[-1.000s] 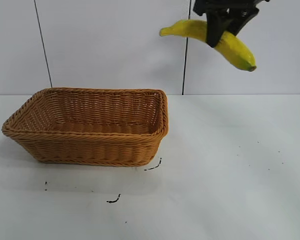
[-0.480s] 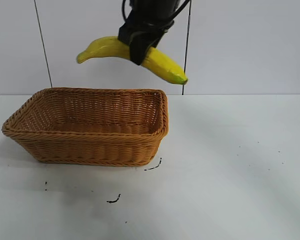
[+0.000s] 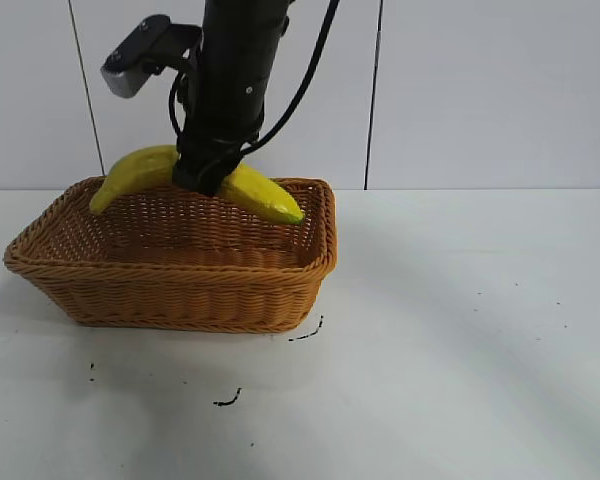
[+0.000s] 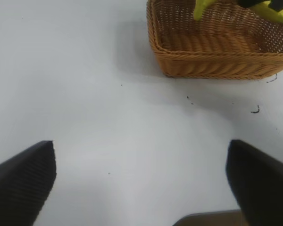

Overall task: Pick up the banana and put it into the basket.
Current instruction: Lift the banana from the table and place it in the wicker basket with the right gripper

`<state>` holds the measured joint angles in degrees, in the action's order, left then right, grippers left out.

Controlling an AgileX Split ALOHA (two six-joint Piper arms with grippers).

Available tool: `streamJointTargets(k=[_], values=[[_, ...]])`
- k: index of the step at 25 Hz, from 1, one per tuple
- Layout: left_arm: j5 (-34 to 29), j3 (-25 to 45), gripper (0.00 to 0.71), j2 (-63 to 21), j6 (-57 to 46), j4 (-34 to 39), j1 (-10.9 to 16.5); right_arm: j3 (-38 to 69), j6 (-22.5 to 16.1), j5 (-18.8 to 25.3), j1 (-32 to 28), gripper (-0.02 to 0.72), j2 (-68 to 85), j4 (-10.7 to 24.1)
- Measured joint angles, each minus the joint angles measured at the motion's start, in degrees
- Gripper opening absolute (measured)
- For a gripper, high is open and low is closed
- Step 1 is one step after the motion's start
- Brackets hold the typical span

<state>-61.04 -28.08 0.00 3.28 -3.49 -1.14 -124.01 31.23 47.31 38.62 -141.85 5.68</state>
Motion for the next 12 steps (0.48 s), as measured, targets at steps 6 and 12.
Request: streamJointTargets(k=[6, 12], values=[[0.00, 0.00, 0.695, 0.00, 0.00, -0.06, 0.00, 0.00, 0.00, -0.45, 0.00, 0.320, -0.72, -0.97], [0.00, 0.00, 0.695, 0.00, 0.00, -0.01, 0.00, -0.02, -0.30, -1.11, 0.00, 0.641, -0.72, -1.04]])
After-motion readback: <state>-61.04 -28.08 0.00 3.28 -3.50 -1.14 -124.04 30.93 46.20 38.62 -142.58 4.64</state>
